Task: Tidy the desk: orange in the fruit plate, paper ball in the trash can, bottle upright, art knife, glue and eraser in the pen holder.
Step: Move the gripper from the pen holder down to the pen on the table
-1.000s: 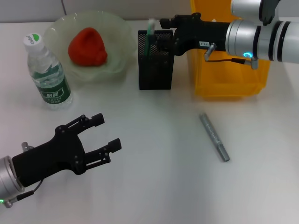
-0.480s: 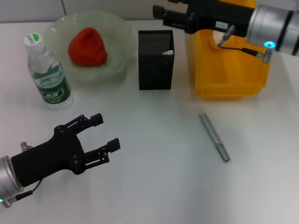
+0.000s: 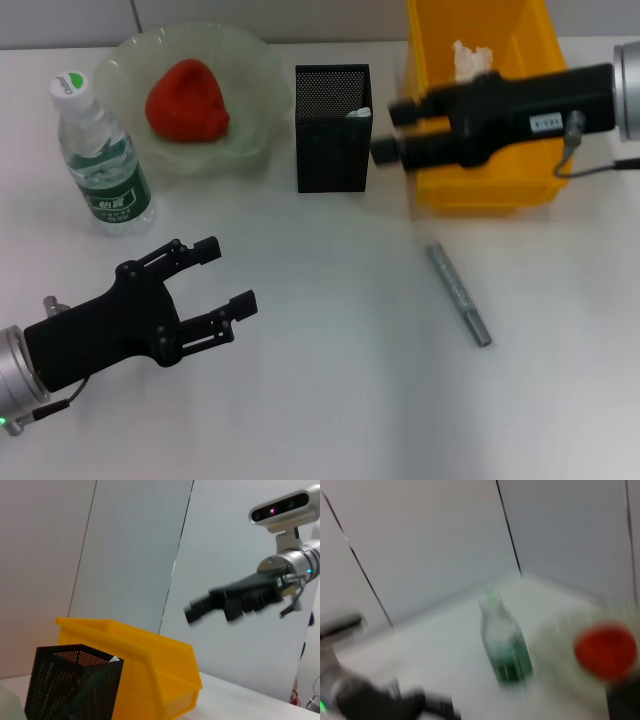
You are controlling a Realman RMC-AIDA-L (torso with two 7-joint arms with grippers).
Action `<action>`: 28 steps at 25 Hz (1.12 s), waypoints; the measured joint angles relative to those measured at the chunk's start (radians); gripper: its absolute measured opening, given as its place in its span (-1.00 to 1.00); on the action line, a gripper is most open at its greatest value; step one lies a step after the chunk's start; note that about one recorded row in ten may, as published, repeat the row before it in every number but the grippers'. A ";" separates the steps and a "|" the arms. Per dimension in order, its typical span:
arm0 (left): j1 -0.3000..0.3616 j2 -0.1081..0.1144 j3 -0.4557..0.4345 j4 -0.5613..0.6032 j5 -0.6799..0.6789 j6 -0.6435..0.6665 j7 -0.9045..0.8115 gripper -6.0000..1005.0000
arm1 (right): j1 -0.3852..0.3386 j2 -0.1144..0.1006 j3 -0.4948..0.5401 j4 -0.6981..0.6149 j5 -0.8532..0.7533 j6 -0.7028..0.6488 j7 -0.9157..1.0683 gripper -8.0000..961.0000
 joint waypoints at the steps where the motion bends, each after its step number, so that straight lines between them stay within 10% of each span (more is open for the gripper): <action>1: 0.000 0.000 0.000 0.002 0.000 -0.002 0.000 0.68 | 0.018 0.000 -0.005 -0.066 -0.117 -0.043 0.117 0.35; 12: 0.003 0.000 0.008 0.008 0.004 -0.022 0.001 0.68 | 0.193 -0.001 -0.100 -0.135 -0.547 -0.211 0.495 0.35; 28: -0.004 -0.003 0.009 0.006 0.018 -0.026 -0.007 0.68 | 0.393 0.006 -0.318 0.171 -0.763 -0.107 0.644 0.34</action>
